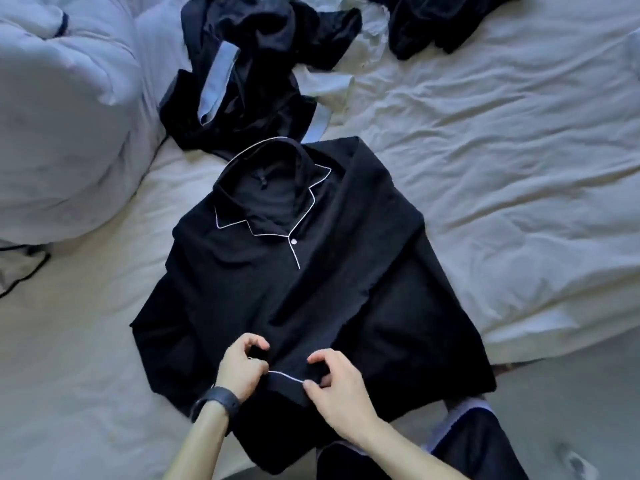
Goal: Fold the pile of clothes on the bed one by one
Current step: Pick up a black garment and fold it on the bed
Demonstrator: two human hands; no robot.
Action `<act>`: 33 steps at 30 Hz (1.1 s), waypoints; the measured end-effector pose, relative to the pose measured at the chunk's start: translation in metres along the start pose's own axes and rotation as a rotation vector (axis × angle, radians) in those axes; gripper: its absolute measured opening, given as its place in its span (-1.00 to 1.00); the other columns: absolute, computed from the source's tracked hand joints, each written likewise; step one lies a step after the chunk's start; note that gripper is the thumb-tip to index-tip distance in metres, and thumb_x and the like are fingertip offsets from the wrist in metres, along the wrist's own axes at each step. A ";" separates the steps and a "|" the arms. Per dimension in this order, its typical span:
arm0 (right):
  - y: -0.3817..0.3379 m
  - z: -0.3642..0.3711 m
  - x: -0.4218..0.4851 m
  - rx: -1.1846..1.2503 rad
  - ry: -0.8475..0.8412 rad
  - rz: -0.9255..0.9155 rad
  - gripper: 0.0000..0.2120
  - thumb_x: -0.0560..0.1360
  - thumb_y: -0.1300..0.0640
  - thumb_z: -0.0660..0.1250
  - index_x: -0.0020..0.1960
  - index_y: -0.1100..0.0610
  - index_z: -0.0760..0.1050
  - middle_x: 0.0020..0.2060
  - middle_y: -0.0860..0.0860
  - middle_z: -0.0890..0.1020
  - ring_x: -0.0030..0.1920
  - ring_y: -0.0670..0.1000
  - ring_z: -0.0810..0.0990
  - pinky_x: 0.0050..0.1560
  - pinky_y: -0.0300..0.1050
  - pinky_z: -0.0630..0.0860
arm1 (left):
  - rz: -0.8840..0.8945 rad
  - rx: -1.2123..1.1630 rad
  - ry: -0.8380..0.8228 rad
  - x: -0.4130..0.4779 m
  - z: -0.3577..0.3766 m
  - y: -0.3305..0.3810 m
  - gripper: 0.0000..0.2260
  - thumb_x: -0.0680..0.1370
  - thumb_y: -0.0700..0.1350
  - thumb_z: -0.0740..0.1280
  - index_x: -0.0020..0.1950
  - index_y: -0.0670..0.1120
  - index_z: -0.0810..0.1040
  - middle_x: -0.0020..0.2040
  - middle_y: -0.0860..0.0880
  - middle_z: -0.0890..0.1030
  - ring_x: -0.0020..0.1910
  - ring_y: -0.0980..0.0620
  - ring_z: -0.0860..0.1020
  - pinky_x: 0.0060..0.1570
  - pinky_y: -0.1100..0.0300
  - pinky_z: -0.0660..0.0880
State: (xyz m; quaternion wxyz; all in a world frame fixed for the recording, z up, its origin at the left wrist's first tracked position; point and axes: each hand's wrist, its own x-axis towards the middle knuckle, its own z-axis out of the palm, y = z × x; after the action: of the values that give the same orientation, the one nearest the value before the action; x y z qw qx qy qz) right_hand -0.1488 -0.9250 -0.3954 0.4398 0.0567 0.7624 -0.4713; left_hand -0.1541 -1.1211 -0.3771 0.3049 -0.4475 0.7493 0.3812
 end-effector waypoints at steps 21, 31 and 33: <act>-0.031 -0.202 0.198 1.070 0.437 0.516 -0.71 0.57 -0.15 0.38 -0.04 0.09 0.60 -0.04 -0.01 0.72 -0.01 0.05 0.70 -0.12 -0.03 0.65 | 0.360 0.544 0.173 0.192 0.069 0.346 -0.46 0.55 0.25 0.31 0.36 -0.09 0.39 0.19 -0.08 0.55 0.18 -0.15 0.55 -0.07 0.11 0.39; -0.002 -0.163 0.179 1.056 0.385 0.497 -0.79 0.48 0.06 0.53 0.05 0.11 0.61 -0.02 0.03 0.74 -0.03 0.03 0.72 0.13 0.05 0.65 | 0.122 0.427 -0.061 0.211 0.033 0.327 -0.76 0.41 -0.33 0.43 0.00 -0.10 0.53 -0.11 -0.11 0.60 -0.13 -0.06 0.58 -0.17 0.07 0.60; -0.005 -0.168 0.184 1.103 0.406 0.509 -0.67 0.44 -0.06 0.56 0.04 0.14 0.62 -0.05 0.02 0.73 -0.04 0.05 0.72 0.05 0.03 0.67 | 0.050 0.308 -0.101 0.213 0.036 0.328 -0.71 0.38 -0.25 0.45 0.07 -0.05 0.57 0.02 -0.15 0.64 0.00 -0.11 0.62 -0.04 -0.05 0.64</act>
State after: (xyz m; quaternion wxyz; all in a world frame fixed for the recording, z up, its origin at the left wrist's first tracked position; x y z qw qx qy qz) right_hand -0.3666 -0.8589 -0.4972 0.2911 0.5422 0.4384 -0.6551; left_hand -0.5343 -1.0828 -0.4681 0.3975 -0.3568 0.7936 0.2913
